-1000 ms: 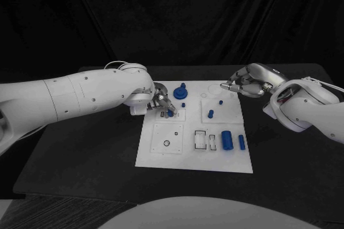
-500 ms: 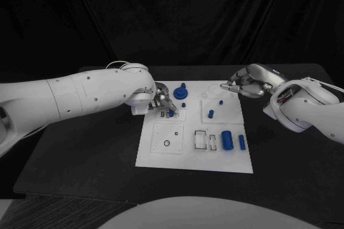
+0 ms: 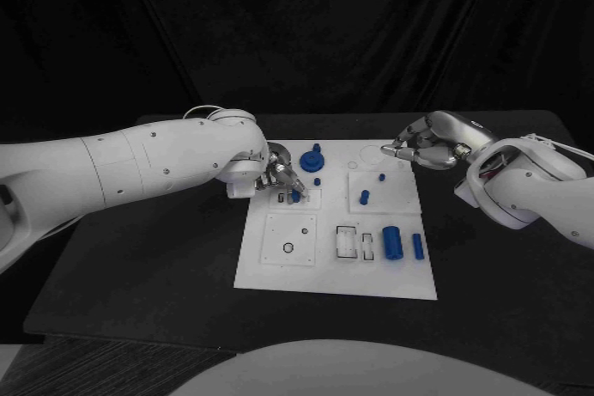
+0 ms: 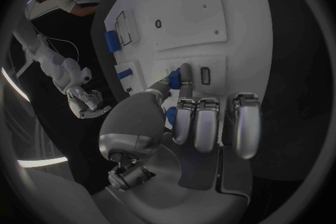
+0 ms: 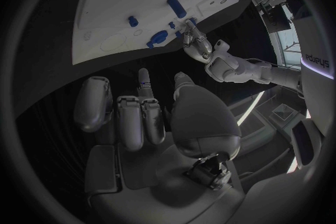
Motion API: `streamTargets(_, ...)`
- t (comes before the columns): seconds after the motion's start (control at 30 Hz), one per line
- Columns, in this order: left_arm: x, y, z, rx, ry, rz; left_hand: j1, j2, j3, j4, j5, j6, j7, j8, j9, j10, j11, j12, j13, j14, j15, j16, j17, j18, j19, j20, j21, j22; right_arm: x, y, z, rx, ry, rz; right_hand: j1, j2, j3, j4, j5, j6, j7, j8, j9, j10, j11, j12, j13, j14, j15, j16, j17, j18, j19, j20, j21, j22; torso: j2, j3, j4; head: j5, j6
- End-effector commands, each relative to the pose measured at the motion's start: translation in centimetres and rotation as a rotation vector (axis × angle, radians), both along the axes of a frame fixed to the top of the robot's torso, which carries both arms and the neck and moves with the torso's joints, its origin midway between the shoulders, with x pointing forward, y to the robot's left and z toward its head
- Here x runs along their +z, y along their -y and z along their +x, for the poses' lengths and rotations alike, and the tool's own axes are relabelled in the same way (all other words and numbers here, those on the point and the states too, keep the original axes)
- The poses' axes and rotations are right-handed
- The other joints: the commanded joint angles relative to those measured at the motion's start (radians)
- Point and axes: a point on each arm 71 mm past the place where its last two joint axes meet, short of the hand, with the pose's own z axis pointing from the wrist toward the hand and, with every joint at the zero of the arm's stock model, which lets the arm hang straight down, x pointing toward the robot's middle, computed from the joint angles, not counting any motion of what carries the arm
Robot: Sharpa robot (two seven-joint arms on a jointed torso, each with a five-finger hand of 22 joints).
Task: Assemble the parts on the task board
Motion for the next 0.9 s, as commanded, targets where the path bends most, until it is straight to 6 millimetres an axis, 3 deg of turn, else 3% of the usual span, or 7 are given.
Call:
streamTargets(0.03,-0.56,-0.05,-0.37,-0.017,-0.039,0.020,-0.013,-0.003,0.048,0.004,-0.010,0.000,0.001,-0.027,0.013,0.113,-0.008,0.014,0.264,0.114,-0.009,0.013,0.266,-0.024,0.010,-0.001,-0.014,0.142,-0.25,0.14,0.00,-0.016,-0.021,0.001,0.005,0.022,-0.030,0.007,0.015,-0.016,-0.003,-0.017,-0.007,0.107,0.000,0.017,0.271,0.083,0.009,-0.015,0.194,-0.016,-0.007,0.000,-0.014,0.164,0.000,0.0001,0.0005,0.001,0.000)
streamTargets(0.43,-0.77,-0.32,-0.46,-0.014,-0.057,0.042,-0.033,-0.016,0.042,0.027,-0.091,0.006,0.002,-0.033,0.026,0.113,-0.007,0.014,0.264,0.114,-0.008,0.013,0.266,-0.024,0.010,0.000,-0.018,0.142,-0.51,0.14,-0.04,-0.016,-0.028,0.000,0.005,0.022,-0.030,0.006,0.015,-0.016,-0.003,-0.017,-0.007,0.107,0.000,0.017,0.271,0.083,0.009,-0.016,0.193,-0.016,-0.007,0.000,-0.015,0.164,0.000,0.0000,0.0006,0.002,0.000)
streamTargets(0.73,-0.87,-0.32,-0.47,-0.014,-0.062,0.048,-0.060,-0.026,0.014,0.060,-0.142,0.009,0.005,-0.039,0.035,0.113,-0.005,0.014,0.264,0.114,-0.007,0.013,0.266,-0.024,0.011,0.001,-0.020,0.143,-0.55,0.18,-0.03,-0.016,-0.030,-0.001,0.006,0.023,-0.031,0.006,0.015,-0.016,-0.003,-0.017,-0.007,0.107,0.000,0.017,0.271,0.083,0.009,-0.017,0.192,-0.016,-0.008,0.000,-0.018,0.163,0.000,0.0004,0.0003,0.001,0.000)
streamTargets(0.8,-0.88,-0.33,-0.45,-0.013,-0.062,0.047,-0.070,-0.029,0.000,0.074,-0.166,0.008,0.005,-0.042,0.037,0.113,-0.005,0.014,0.264,0.114,-0.007,0.013,0.266,-0.024,0.010,0.002,-0.022,0.142,-0.56,0.18,-0.03,-0.016,-0.030,-0.001,0.006,0.023,-0.031,0.006,0.015,-0.016,-0.003,-0.017,-0.007,0.107,0.000,0.017,0.271,0.083,0.009,-0.017,0.192,-0.016,-0.008,0.000,-0.018,0.163,0.000,0.0003,0.0004,0.001,0.000)
streamTargets(0.9,-0.87,-0.35,-0.42,-0.011,-0.058,0.043,-0.069,-0.027,-0.001,0.076,-0.165,0.008,0.005,-0.042,0.039,0.113,-0.005,0.014,0.264,0.114,-0.007,0.013,0.266,-0.023,0.010,0.002,-0.022,0.142,-0.56,0.21,-0.01,-0.016,-0.030,-0.002,0.006,0.023,-0.031,0.006,0.015,-0.016,-0.003,-0.017,-0.007,0.107,0.000,0.017,0.271,0.083,0.009,-0.017,0.192,-0.016,-0.008,0.000,-0.018,0.163,0.000,0.0002,0.0000,0.001,0.000)
